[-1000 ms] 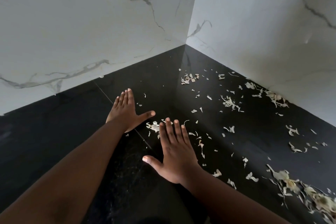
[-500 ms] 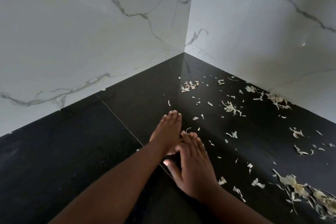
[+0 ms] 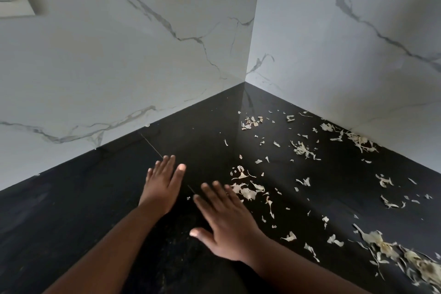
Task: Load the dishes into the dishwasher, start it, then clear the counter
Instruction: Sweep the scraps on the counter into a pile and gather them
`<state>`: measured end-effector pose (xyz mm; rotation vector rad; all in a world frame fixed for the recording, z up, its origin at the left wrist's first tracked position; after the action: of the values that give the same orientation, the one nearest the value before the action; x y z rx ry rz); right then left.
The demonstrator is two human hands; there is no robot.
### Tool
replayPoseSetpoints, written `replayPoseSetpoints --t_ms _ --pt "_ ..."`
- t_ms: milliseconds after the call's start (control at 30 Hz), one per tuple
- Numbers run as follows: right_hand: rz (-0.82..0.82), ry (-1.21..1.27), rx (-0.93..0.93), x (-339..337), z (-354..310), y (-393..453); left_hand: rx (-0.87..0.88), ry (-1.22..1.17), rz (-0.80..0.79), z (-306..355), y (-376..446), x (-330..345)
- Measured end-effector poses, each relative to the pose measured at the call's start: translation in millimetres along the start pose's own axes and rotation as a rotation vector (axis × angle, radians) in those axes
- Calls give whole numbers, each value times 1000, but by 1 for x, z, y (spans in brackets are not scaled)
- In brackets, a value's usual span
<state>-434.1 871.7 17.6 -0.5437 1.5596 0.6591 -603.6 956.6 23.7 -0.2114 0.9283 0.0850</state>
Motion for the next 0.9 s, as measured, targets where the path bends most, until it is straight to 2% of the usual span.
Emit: replayPoseSetpoints --t_ms 67,133,233,400,533,700,900 --pt "-74 17 -117 7 -16 22 11 15 7 -8 -8 1" --pt "-167 63 -118 10 -21 39 84 164 1 -9 -15 11" --pt "-219 22 33 13 -12 46 220 387 -14 -4 -16 26" --pt "-231 -68 279 9 11 11 239 511 -38 16 -13 37" --pt "-242 -92 410 -2 33 -43 340 522 -93 62 -31 74" --pt "-343 -101 567 -15 55 -103 356 533 -136 96 -45 102" --pt "-307 -63 677 -18 74 -152 418 555 -180 136 -72 133"
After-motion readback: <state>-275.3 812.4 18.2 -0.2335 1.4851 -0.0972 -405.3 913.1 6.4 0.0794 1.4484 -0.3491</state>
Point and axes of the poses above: each hand's wrist, its own y-axis towards the middle knuckle, its own x-axis out of the palm, z = x × y, the point moved 4 cm from there along y, towards the middle knuckle, and after that the axes turned 15 degrees about -x, right-handed, at the moved point
